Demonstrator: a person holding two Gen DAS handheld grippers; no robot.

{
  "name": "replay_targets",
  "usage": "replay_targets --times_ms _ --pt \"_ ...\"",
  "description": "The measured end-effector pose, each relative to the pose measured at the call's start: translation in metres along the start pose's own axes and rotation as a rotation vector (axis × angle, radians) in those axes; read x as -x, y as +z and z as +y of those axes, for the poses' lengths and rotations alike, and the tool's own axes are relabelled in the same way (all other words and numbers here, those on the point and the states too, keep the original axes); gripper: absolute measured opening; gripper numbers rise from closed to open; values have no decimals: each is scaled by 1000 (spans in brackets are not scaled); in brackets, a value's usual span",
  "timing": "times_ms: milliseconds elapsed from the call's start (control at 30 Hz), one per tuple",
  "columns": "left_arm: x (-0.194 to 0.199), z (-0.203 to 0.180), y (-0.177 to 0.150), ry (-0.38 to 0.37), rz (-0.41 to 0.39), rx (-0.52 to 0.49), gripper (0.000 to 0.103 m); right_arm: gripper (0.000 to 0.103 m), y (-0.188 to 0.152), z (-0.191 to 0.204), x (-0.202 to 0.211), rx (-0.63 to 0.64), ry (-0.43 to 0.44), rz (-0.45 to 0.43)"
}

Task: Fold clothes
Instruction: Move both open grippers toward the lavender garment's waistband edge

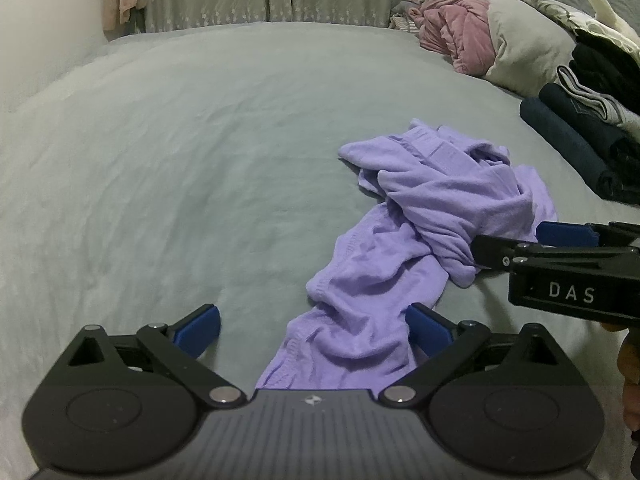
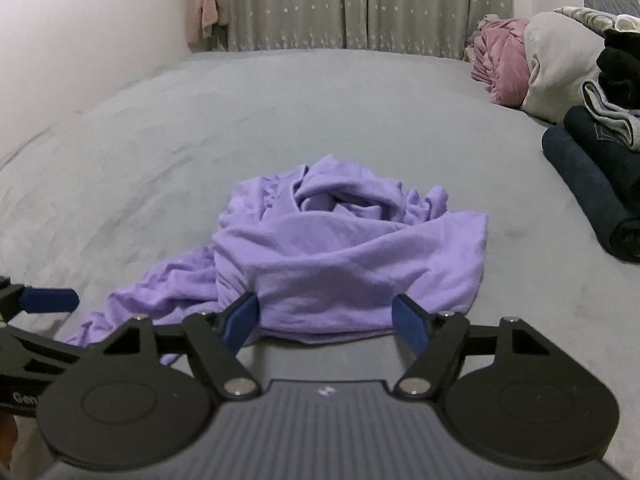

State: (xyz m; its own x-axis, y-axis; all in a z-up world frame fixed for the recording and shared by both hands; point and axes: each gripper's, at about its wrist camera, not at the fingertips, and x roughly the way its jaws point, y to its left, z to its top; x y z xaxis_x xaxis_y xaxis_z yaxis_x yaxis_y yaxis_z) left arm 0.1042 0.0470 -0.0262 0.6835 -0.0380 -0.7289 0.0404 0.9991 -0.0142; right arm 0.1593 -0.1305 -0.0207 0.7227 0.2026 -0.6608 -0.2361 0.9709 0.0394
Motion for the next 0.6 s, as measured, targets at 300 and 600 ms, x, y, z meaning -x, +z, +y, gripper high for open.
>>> replay_targets --times_ms 300,600 --pt "-1 -2 -1 4 -1 -11 99 71 1 0 1 -6 -11 17" --pt "0 -2 -1 -13 -19 -12 85 63 2 -2 0 -10 1 11"
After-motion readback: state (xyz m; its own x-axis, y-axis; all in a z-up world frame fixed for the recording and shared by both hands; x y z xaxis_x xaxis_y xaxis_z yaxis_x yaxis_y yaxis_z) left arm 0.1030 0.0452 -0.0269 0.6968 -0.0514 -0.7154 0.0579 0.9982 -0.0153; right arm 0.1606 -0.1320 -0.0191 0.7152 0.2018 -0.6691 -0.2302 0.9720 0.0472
